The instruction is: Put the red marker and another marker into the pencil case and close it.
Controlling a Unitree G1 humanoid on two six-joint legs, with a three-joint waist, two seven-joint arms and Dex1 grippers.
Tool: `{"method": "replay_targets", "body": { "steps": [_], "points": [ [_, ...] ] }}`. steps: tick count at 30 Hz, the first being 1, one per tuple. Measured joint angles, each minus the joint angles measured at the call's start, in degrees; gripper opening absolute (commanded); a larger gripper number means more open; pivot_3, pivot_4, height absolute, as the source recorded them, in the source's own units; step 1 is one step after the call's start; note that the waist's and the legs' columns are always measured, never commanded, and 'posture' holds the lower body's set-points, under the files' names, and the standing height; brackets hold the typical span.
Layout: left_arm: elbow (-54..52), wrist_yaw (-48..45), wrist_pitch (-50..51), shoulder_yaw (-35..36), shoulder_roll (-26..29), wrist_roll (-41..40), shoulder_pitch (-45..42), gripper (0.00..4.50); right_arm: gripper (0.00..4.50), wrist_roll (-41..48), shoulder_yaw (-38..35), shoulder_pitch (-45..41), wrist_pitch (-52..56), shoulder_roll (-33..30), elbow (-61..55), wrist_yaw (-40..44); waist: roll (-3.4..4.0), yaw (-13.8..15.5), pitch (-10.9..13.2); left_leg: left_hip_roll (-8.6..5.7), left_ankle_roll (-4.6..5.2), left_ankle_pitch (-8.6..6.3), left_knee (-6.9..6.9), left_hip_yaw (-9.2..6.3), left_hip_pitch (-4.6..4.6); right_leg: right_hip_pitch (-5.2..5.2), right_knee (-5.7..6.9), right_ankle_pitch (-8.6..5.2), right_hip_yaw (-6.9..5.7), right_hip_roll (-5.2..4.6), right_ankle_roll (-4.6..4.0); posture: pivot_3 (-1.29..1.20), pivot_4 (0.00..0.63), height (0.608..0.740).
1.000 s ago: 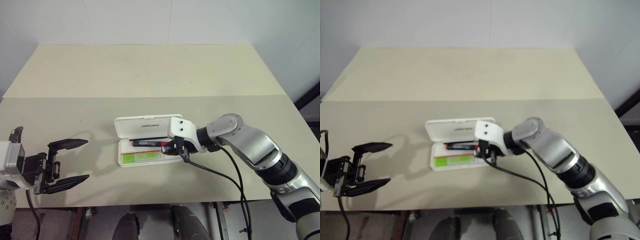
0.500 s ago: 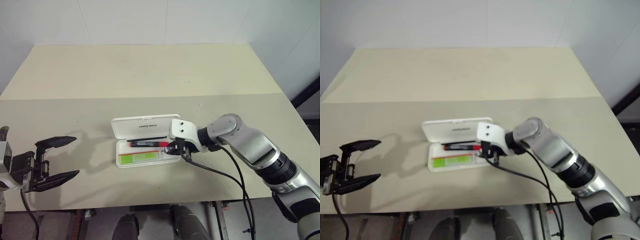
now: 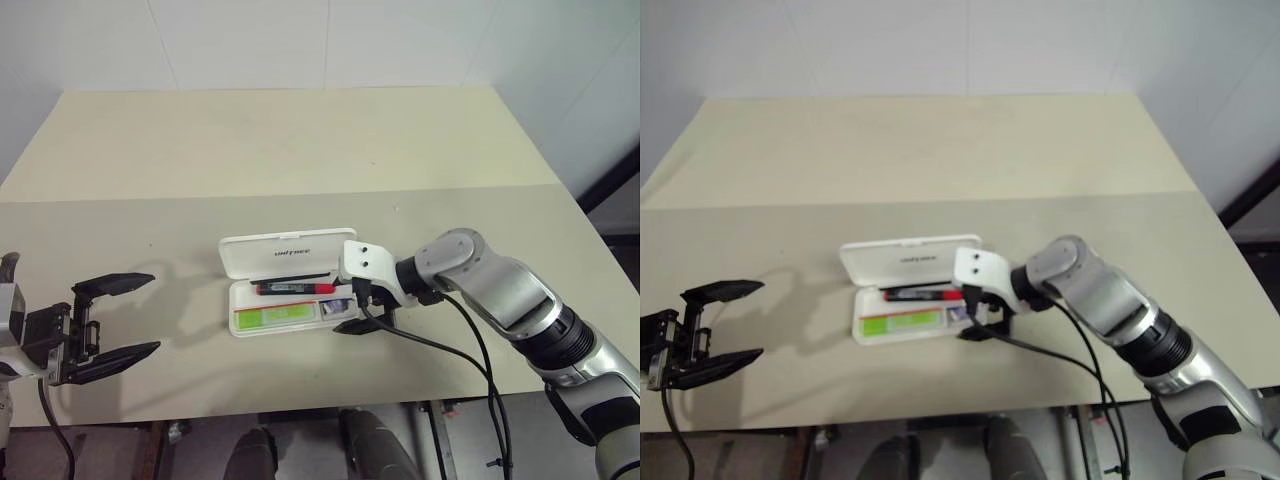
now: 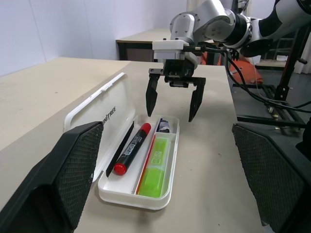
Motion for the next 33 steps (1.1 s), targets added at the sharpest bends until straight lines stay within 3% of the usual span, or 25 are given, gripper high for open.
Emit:
{"method": "replay_targets", "body": {
  "steps": [11,16,25,29,33],
  "points": [
    [-0.4,3.4,-0.1,-1.1,-0.6,1.5,-4.9,4.50,4.47,11.9,-15.4,2.6,4.9,-4.9,-4.1,3.1,-0.01,0.2,0.0,-0.02,0.00,0.00,0.02,-0.02,0.00,0.07,-0.04,0.00,-0.04,-0.01,0.02,0.00,0.150,0.740],
    [0.3,8.4,0.1,-2.4,-1.0,3.2,-9.2,4.50,4.47,16.0,-29.0,11.8,-5.4,-6.4,-3.5,4.8,-0.04,0.8,0.0,-0.03,0.00,-0.01,0.03,-0.01,-0.02,0.09,-0.07,-0.01,-0.03,0.05,0.08,0.00,0.150,0.740],
    [9.2,13.0,1.1,-6.9,-0.8,8.3,-19.3,4.50,4.47,15.5,-34.1,16.7,-14.2,-8.9,0.8,3.6,-0.02,1.2,0.0,-0.05,0.00,0.00,0.18,0.03,0.05,0.11,0.12,0.02,0.03,0.11,0.13,0.00,0.150,0.740],
    [17.2,15.4,1.8,-9.7,-0.2,12.3,-26.4,3.61,4.50,15.5,-34.7,17.3,-15.8,-8.9,1.2,2.1,-0.02,1.6,0.0,-0.06,0.00,0.00,0.16,0.04,0.04,0.10,0.11,0.02,0.04,0.11,0.15,0.00,0.150,0.740],
    [25.3,14.0,0.7,-13.2,0.1,16.1,-32.5,2.20,4.50,16.5,-37.0,19.7,-17.9,-8.4,1.1,1.4,-0.02,1.8,0.0,-0.07,-0.01,0.00,0.12,0.05,0.00,0.10,0.04,0.02,0.02,0.09,0.15,0.00,0.150,0.740]
  ]
}}
